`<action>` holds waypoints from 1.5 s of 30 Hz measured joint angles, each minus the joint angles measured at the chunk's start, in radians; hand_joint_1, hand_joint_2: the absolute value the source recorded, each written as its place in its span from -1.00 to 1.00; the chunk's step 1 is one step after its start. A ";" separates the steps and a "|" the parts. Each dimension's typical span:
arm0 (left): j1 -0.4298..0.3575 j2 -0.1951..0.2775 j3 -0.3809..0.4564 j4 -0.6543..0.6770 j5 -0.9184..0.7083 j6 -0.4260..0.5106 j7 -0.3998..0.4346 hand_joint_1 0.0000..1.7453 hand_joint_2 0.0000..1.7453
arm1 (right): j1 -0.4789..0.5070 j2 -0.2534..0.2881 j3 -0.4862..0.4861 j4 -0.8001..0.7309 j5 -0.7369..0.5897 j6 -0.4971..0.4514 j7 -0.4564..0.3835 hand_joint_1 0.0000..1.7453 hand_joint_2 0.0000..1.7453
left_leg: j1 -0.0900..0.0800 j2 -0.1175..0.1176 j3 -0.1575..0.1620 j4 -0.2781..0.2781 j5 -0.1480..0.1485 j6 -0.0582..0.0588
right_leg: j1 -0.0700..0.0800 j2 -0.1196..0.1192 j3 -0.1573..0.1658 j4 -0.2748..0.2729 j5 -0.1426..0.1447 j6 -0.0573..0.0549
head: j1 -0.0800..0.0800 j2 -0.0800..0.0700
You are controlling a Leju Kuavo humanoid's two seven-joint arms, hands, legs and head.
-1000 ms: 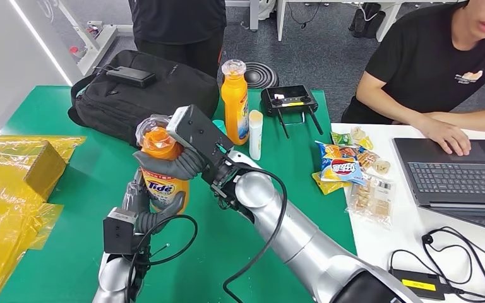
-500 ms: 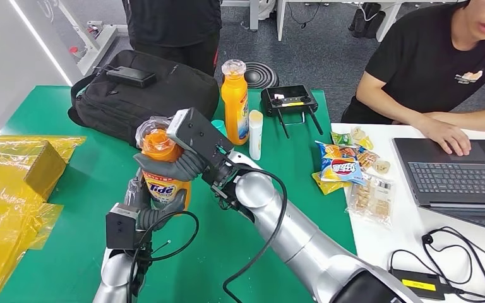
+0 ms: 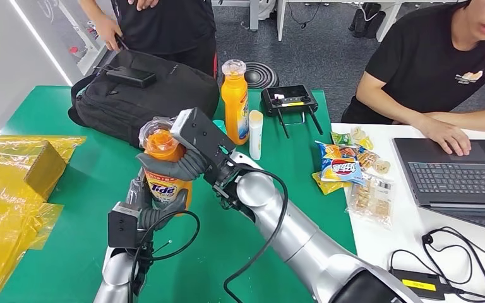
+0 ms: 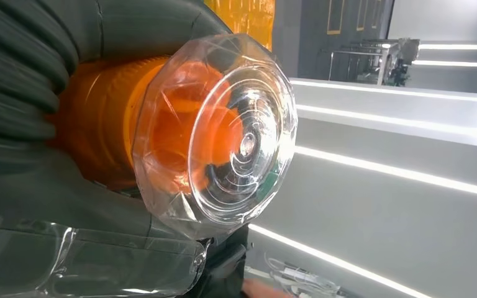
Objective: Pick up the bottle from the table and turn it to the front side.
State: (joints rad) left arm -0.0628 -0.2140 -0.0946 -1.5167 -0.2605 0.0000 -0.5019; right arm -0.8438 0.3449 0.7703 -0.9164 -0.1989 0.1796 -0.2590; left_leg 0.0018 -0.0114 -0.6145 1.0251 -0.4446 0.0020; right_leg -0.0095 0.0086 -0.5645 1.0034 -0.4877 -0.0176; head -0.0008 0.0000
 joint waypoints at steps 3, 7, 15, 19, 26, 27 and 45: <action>-0.014 0.000 0.000 0.009 0.000 0.000 0.001 1.00 1.00 | -0.004 0.000 -0.008 0.004 0.000 0.001 -0.001 0.22 1.00 | 0.000 0.000 0.000 0.000 0.000 0.000 | 0.000 0.001 0.000 0.000 0.000 0.000 | 0.000 0.000; -0.022 -0.002 -0.002 0.015 0.003 0.000 0.003 1.00 1.00 | -0.005 0.000 -0.014 0.004 -0.012 0.001 -0.001 -1.00 -1.00 | 0.000 0.000 0.000 0.000 0.000 0.000 | 0.000 0.001 0.000 0.000 0.000 0.000 | 0.000 0.000; -0.028 -0.012 -0.004 0.016 0.006 0.000 0.008 1.00 1.00 | 0.002 0.000 -0.029 0.004 -0.028 -0.002 -0.003 -1.00 -1.00 | 0.000 0.000 0.000 0.000 0.000 0.000 | 0.000 0.001 0.000 0.000 0.000 0.000 | 0.000 0.000; -0.028 -0.013 -0.004 0.016 0.008 0.000 0.008 1.00 1.00 | 0.005 0.000 -0.035 0.004 -0.024 -0.007 -0.006 -1.00 -1.00 | 0.000 0.000 0.000 0.000 0.000 0.000 | 0.000 0.000 0.000 0.000 0.000 0.000 | 0.000 0.000; -0.011 -0.014 -0.001 0.016 0.030 -0.008 0.002 1.00 1.00 | 0.038 0.000 -0.087 0.004 0.051 -0.018 -0.032 -1.00 -1.00 | 0.000 0.000 0.000 0.000 0.000 0.000 | 0.000 0.000 0.000 0.000 0.000 0.000 | 0.000 0.000; -0.010 -0.014 0.000 0.016 0.030 -0.009 0.001 1.00 1.00 | 0.042 0.000 -0.097 0.004 0.057 -0.018 -0.035 -1.00 -1.00 | 0.000 0.000 0.000 0.000 0.000 0.000 | 0.000 0.000 0.000 0.000 0.000 0.000 | 0.000 0.000; 0.018 -0.019 0.054 0.012 0.021 0.009 0.006 1.00 1.00 | 0.185 -0.001 -0.285 -0.179 0.207 -0.047 -0.033 -1.00 -1.00 | 0.000 0.000 0.000 0.000 0.000 0.000 | 0.000 0.000 0.000 0.000 0.000 0.000 | 0.000 0.000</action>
State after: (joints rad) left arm -0.0449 -0.2327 -0.0404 -1.5045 -0.2392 0.0094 -0.4964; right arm -0.6589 0.3437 0.4857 -1.0958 0.0082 0.1329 -0.2922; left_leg 0.0018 -0.0114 -0.6146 1.0250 -0.4448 0.0020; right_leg -0.0094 0.0087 -0.5646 1.0033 -0.4881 -0.0174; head -0.0009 0.0000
